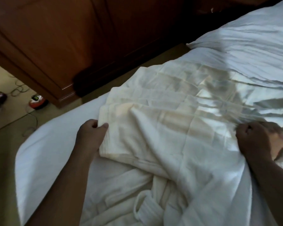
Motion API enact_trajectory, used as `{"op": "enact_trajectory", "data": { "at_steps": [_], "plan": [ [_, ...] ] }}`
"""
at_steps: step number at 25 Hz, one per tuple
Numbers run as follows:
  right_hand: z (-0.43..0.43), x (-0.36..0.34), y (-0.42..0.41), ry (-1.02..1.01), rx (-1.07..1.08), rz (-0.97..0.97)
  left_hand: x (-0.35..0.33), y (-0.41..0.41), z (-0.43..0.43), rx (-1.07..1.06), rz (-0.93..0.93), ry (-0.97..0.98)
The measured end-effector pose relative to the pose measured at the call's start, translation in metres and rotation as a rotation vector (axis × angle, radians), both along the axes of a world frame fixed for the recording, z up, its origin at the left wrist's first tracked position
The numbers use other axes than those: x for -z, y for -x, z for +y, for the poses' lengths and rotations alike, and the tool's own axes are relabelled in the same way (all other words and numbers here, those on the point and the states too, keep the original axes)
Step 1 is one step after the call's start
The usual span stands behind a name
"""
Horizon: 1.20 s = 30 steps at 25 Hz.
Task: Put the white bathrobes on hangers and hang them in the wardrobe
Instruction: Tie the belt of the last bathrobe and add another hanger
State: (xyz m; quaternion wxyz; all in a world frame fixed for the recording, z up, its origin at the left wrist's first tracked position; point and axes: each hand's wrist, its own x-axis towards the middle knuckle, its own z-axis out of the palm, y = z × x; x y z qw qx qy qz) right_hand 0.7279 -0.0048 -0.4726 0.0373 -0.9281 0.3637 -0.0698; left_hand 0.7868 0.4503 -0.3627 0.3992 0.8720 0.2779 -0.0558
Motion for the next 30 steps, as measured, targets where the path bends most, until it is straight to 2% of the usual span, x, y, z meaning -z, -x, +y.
{"op": "enact_trajectory", "data": {
  "at_steps": [2, 3, 6, 11, 18, 20, 22, 24, 26, 30],
  "plan": [
    [0.003, 0.0, 0.006, -0.065, -0.047, -0.009, -0.005, 0.001, -0.003, -0.028, -0.025, -0.061],
    [0.005, -0.006, 0.005, -0.076, -0.068, 0.003, -0.004, 0.005, -0.007, -0.046, 0.027, -0.061],
    [0.016, -0.022, -0.002, 0.035, 0.003, -0.06, 0.005, 0.03, -0.022, -0.016, 0.162, -0.078],
    [0.013, -0.017, -0.007, 0.065, 0.05, -0.11, -0.025, 0.02, -0.02, -0.013, 0.015, -0.199],
    [0.012, -0.018, -0.006, 0.064, 0.014, -0.158, -0.029, 0.02, -0.016, 0.106, -0.01, -0.413],
    [0.011, -0.016, -0.006, 0.082, 0.015, -0.147, -0.015, 0.02, -0.046, 0.3, -0.203, -0.506],
    [0.01, -0.014, -0.006, 0.079, 0.02, -0.153, 0.003, 0.016, -0.08, 0.608, -0.37, -0.445],
    [0.011, -0.015, -0.006, 0.079, 0.011, -0.158, 0.023, 0.01, -0.105, 0.77, -0.323, -0.424],
    [0.01, -0.014, -0.006, 0.089, 0.01, -0.157, 0.034, -0.001, -0.113, 0.863, -0.225, -0.547],
    [0.009, -0.013, -0.005, 0.089, 0.017, -0.149, 0.023, -0.042, -0.093, 0.86, 0.007, -0.73]
  ]
}}
